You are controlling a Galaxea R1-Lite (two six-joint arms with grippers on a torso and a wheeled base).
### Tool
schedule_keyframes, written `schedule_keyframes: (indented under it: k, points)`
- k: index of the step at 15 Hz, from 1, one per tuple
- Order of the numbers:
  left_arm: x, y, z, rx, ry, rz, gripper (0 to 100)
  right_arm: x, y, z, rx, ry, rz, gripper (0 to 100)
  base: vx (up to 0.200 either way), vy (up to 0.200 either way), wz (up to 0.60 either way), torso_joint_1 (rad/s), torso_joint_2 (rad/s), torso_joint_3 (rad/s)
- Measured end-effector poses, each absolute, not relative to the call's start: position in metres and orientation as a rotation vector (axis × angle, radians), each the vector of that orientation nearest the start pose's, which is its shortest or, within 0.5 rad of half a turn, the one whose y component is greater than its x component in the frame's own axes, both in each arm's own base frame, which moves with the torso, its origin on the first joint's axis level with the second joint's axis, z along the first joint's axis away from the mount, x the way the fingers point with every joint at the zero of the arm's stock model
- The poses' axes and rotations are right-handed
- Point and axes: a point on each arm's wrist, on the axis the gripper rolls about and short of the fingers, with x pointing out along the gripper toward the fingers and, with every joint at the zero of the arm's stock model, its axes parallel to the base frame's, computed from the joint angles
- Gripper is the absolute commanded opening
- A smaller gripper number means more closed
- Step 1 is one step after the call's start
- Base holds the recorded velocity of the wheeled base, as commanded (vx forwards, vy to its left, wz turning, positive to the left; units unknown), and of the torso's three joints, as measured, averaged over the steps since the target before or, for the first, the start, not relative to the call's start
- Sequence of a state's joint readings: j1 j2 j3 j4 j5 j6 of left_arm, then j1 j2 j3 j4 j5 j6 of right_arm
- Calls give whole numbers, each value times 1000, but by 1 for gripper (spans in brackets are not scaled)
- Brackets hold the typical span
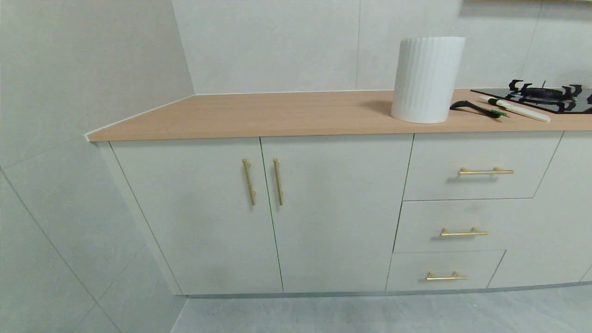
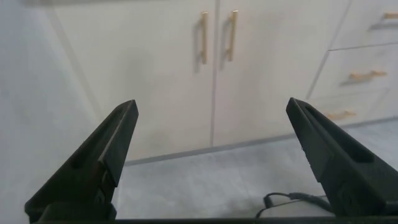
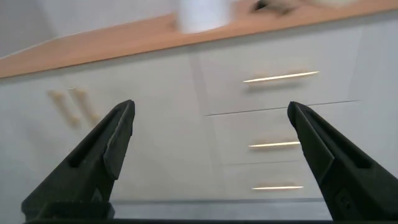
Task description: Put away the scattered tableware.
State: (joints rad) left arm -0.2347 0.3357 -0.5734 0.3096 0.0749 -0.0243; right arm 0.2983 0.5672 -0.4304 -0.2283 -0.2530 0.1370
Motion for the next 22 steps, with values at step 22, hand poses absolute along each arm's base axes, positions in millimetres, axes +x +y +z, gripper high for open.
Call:
schedule_keyframes:
  k: [22]
  points:
    - [-23,1,79,46,-27,60,100,-23,2,76,-17,-8,82,100,0,0,0,0,0,0]
